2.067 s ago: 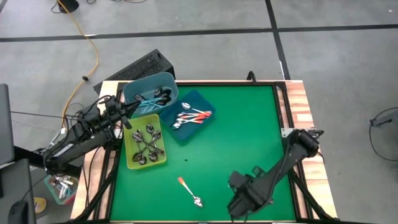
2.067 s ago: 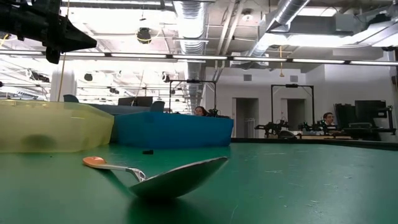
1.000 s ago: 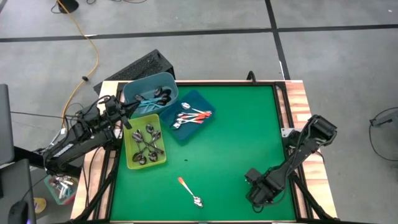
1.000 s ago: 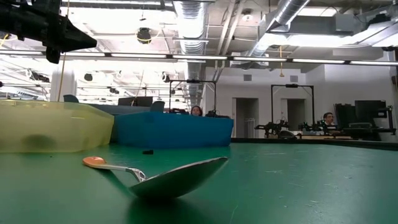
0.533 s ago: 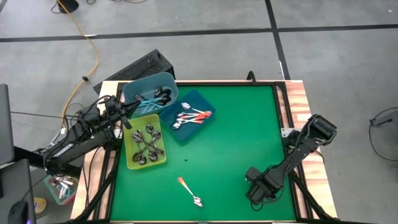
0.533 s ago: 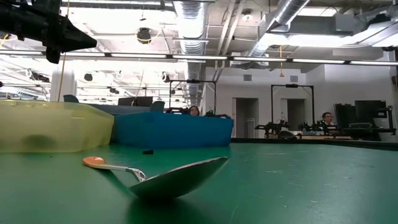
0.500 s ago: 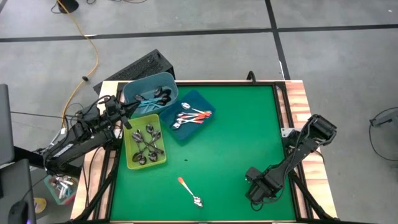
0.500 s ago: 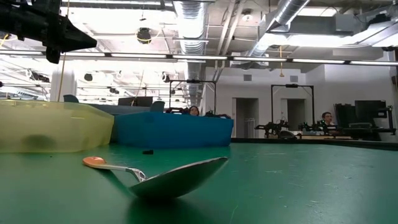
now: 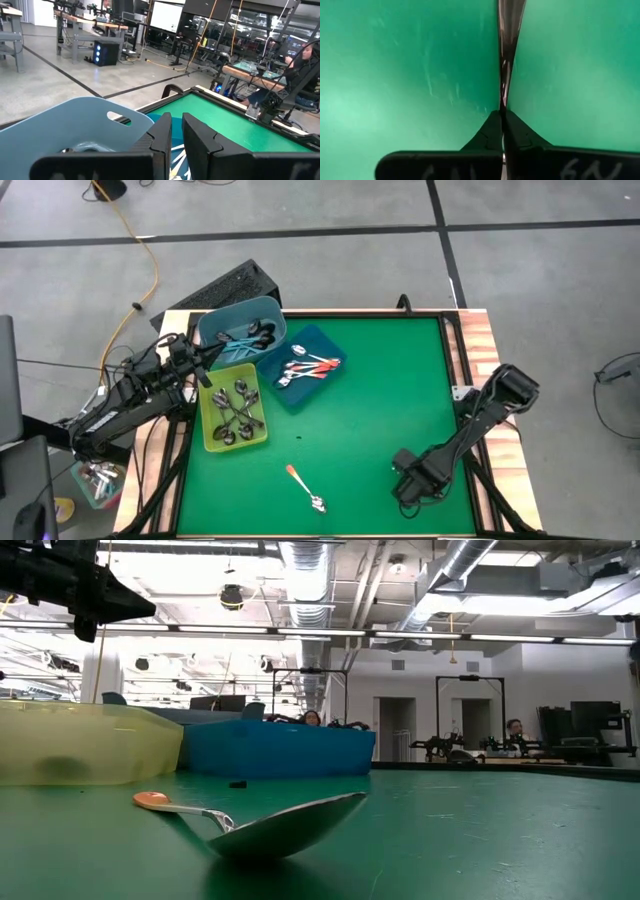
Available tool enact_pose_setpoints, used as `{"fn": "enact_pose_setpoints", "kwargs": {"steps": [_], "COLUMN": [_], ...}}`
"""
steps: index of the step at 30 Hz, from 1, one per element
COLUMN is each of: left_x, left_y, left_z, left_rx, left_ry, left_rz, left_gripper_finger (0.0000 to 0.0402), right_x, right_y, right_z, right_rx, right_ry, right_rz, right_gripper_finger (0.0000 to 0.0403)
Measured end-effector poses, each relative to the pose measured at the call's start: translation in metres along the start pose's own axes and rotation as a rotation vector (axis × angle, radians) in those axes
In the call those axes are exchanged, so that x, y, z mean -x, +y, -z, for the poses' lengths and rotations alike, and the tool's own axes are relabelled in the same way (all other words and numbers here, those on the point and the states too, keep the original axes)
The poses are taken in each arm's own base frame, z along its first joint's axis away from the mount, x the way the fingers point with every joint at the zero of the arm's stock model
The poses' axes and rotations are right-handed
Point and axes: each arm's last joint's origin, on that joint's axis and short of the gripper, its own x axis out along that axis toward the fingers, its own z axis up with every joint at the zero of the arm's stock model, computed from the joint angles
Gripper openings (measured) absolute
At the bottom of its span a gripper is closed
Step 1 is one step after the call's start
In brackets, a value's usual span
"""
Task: Sort silverware by color (type)
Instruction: Put the black spoon into the green bin
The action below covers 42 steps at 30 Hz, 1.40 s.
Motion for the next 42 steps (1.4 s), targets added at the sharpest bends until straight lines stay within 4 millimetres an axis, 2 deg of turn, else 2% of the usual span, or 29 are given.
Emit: {"fn": "enact_pose_setpoints", "kwargs": {"steps": [9, 14, 25, 36, 42], "left_x": [0.0, 0.0, 0.0, 0.0, 0.0], "left_y": [0.0, 0.0, 0.0, 0.0, 0.0], "left_z": [0.0, 0.0, 0.0, 0.0, 0.0], "left_rx": [0.0, 0.0, 0.001, 0.001, 0.002], "left_ry": [0.0, 0.0, 0.0, 0.0, -0.002], "left_rz": [0.0, 0.0, 0.0, 0.0, -0.01], "left_gripper_finger": [0.0029, 0.0029, 0.0029, 0.0029, 0.0029], "right_x": [0.018, 0.027, 0.041, 0.067, 0.08], "right_y": [0.01, 0.016, 0.028, 0.034, 0.038], "right_z": [-0.024, -0.044, -0.098, -0.158, -0.199], "right_rx": [0.041, 0.081, 0.176, 0.295, 0.348], "right_ry": [-0.189, -0.27, -0.467, -0.812, -1.078], "right_rz": [-0.002, -0.048, -0.225, -0.383, -0.474], "right_gripper_finger": [0.0006, 0.0005, 0.0004, 0.0004, 0.0004]}}
